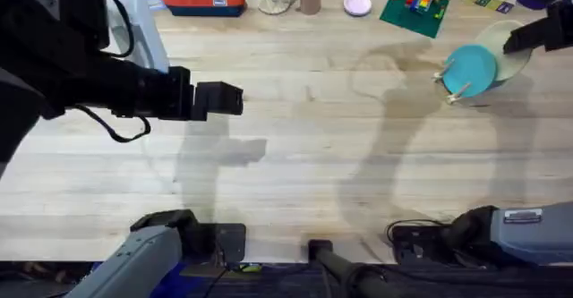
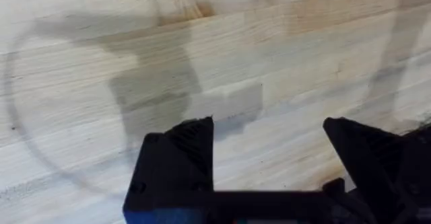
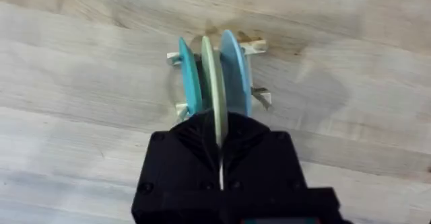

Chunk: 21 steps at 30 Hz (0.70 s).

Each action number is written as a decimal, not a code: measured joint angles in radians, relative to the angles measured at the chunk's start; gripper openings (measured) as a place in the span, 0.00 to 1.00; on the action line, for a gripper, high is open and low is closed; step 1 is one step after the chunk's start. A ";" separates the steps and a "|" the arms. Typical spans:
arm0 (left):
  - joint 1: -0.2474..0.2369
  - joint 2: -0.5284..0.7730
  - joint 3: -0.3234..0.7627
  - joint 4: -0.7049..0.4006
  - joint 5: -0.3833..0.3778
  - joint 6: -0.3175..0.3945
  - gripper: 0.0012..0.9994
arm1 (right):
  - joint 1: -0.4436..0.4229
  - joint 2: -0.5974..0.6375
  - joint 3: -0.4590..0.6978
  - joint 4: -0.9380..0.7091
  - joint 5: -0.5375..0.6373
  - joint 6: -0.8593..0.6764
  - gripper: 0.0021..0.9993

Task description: Pick up the plates from the table one by one and place each into a slot on the dish rack.

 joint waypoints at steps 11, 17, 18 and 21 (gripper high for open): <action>0.000 0.000 0.000 0.000 0.000 0.000 1.00 | 0.000 0.027 0.000 0.006 0.000 0.000 0.03; 0.000 0.000 0.000 0.000 0.000 0.000 0.99 | 0.000 0.071 0.000 0.007 0.000 0.000 0.03; 0.000 0.000 0.000 0.000 0.000 0.000 0.99 | 0.000 0.071 0.000 0.007 0.000 0.000 0.03; 0.000 0.000 0.000 0.000 0.000 0.000 0.99 | 0.000 0.072 0.000 0.007 0.000 0.000 0.03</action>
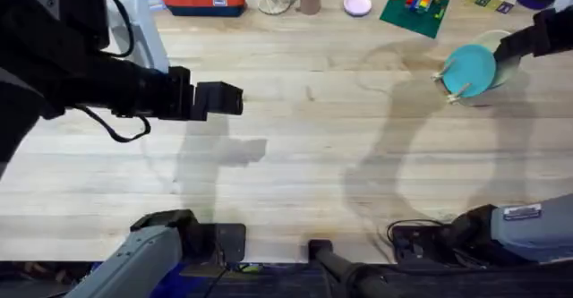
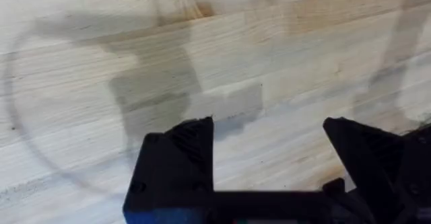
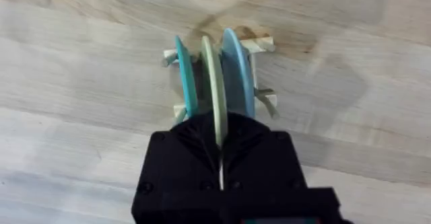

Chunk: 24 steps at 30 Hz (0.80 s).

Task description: Pick up the plates from the table one by one and place each into a slot on the dish rack.

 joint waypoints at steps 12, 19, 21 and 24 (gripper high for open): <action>0.000 0.000 0.000 0.000 0.000 0.000 1.00 | 0.000 0.000 0.000 0.000 0.000 0.000 0.03; 0.000 0.000 0.000 0.000 0.000 0.000 1.00 | 0.000 0.000 0.000 0.001 -0.001 0.003 0.14; 0.000 0.000 0.000 0.000 0.000 0.000 1.00 | 0.000 0.000 0.000 0.002 -0.001 0.003 0.14; 0.000 0.000 0.000 0.000 0.000 0.000 0.99 | 0.000 0.000 0.000 0.002 -0.001 0.004 0.14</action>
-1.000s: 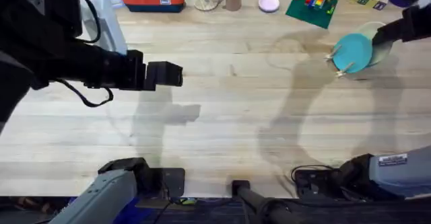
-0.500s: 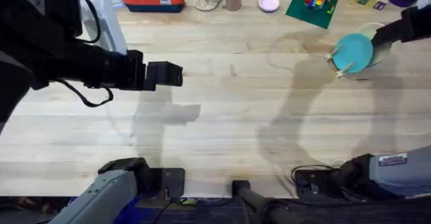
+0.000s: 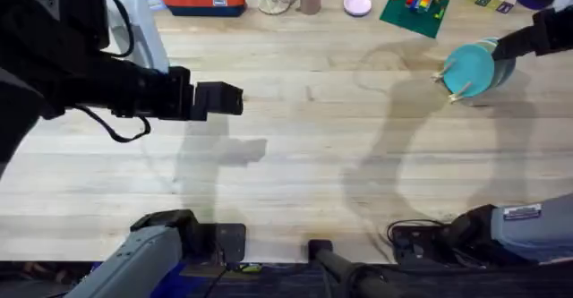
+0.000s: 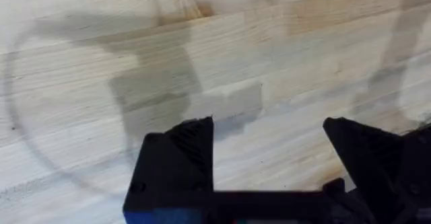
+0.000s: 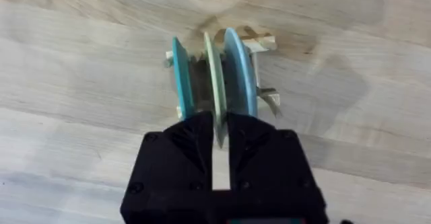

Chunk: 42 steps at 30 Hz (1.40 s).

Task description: Pick up the plates from the table one by one and place each into a slot on the dish rack.

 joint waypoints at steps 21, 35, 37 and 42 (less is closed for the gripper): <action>0.000 0.000 0.000 0.000 0.000 0.000 1.00 | 0.000 -0.034 0.000 0.002 0.000 0.000 0.11; 0.000 0.000 0.000 0.000 0.000 0.000 1.00 | 0.000 -0.170 0.000 -0.001 -0.001 0.034 0.67; 0.000 0.000 0.000 0.000 0.000 0.000 1.00 | 0.000 -0.193 0.000 -0.002 -0.001 0.040 0.94; 0.000 0.000 0.000 0.000 0.000 0.000 1.00 | 0.000 -0.256 0.000 -0.034 -0.003 0.052 0.99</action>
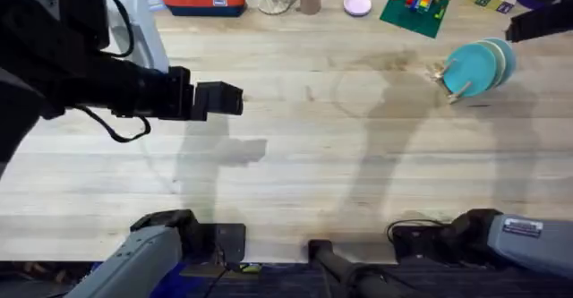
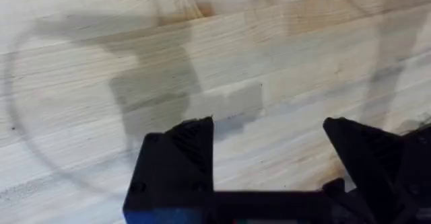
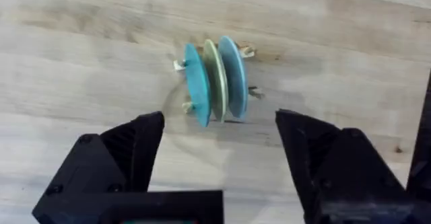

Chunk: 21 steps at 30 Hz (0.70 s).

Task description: Pick up the plates from the table one by one and place each into a slot on the dish rack.

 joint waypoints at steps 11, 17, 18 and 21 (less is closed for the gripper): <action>0.000 0.000 0.000 0.000 0.000 0.000 1.00 | 0.000 -0.178 0.000 -0.080 -0.100 0.023 0.99; 0.000 0.000 0.000 0.000 0.000 0.000 0.99 | 0.000 -0.279 0.000 -0.135 -0.140 0.042 0.99; 0.000 0.000 0.000 0.000 0.000 0.000 0.99 | 0.000 -0.298 0.000 -0.149 -0.142 0.045 0.99; 0.000 0.000 0.000 0.000 0.000 0.000 1.00 | 0.000 -0.357 0.000 -0.190 -0.147 0.049 0.99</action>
